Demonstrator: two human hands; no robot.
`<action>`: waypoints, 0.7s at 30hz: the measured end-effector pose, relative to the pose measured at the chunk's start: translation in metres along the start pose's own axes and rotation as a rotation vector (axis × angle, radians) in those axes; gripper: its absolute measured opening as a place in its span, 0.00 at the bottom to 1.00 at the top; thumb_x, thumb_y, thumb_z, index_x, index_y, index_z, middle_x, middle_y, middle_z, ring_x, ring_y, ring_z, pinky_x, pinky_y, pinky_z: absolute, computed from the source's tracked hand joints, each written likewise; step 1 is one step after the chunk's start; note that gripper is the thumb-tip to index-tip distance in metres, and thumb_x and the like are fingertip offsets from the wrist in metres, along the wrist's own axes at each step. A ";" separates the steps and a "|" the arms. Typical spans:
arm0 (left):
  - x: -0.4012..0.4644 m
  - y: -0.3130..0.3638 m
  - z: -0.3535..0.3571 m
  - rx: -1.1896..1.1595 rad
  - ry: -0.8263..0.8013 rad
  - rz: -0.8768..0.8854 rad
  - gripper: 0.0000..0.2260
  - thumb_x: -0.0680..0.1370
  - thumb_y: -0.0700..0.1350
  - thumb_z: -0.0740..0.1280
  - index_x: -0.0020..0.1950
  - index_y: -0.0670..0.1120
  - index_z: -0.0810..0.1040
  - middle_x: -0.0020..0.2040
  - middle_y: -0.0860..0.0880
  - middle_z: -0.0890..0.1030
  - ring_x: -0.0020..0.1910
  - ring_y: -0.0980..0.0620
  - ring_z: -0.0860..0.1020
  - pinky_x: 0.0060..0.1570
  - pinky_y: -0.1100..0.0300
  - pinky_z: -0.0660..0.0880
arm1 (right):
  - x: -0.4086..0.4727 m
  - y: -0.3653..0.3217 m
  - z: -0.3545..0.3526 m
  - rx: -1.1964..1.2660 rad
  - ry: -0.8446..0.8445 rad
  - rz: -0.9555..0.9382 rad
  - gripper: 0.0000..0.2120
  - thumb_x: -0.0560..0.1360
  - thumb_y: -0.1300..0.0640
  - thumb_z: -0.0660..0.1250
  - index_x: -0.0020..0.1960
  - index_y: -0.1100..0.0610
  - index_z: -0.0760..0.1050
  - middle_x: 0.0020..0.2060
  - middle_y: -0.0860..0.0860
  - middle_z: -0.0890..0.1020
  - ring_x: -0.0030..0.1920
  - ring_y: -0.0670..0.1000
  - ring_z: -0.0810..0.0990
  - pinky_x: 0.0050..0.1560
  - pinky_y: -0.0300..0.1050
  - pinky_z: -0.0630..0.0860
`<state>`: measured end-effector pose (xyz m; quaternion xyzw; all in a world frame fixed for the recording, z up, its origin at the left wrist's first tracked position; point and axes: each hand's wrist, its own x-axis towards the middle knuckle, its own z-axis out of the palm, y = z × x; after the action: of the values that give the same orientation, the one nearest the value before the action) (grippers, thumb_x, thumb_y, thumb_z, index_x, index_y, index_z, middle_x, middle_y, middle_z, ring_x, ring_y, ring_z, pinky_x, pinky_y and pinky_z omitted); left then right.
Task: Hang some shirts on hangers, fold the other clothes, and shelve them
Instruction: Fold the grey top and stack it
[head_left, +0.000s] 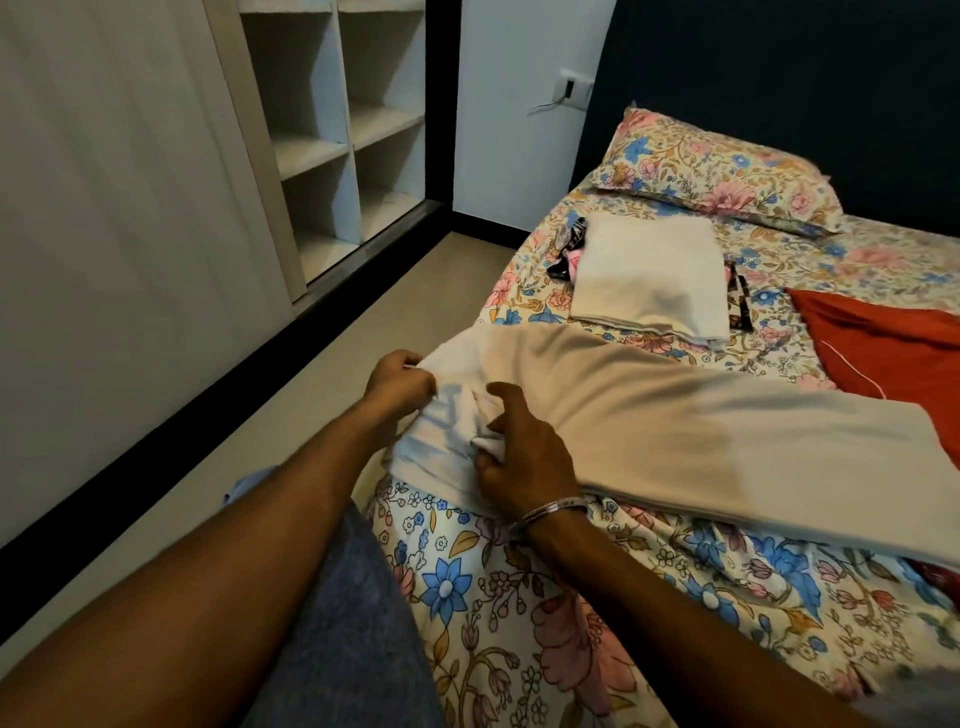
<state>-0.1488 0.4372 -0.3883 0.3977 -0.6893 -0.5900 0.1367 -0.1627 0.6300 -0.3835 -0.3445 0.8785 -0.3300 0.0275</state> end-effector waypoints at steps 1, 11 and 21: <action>0.000 0.001 -0.001 -0.057 0.024 -0.015 0.15 0.71 0.32 0.63 0.53 0.45 0.78 0.46 0.43 0.80 0.39 0.47 0.77 0.40 0.57 0.74 | -0.001 -0.005 0.001 0.007 -0.012 -0.084 0.31 0.72 0.58 0.69 0.72 0.47 0.63 0.53 0.50 0.81 0.54 0.55 0.79 0.50 0.45 0.75; -0.009 0.005 -0.018 -0.387 0.030 -0.312 0.05 0.79 0.40 0.60 0.51 0.42 0.74 0.42 0.42 0.75 0.37 0.46 0.74 0.36 0.56 0.75 | -0.002 -0.032 -0.009 0.350 -0.256 -0.238 0.25 0.69 0.63 0.68 0.62 0.45 0.72 0.47 0.44 0.81 0.36 0.48 0.83 0.40 0.55 0.82; 0.026 0.001 0.001 -0.250 -0.030 -0.201 0.19 0.70 0.51 0.80 0.54 0.40 0.82 0.50 0.41 0.85 0.42 0.45 0.83 0.42 0.56 0.81 | 0.095 0.035 -0.064 -0.153 0.059 0.016 0.13 0.76 0.61 0.67 0.56 0.48 0.79 0.50 0.46 0.83 0.48 0.51 0.82 0.51 0.52 0.81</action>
<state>-0.1669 0.4194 -0.3954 0.4357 -0.5691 -0.6877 0.1150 -0.2735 0.6258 -0.3379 -0.3288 0.9042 -0.2716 -0.0220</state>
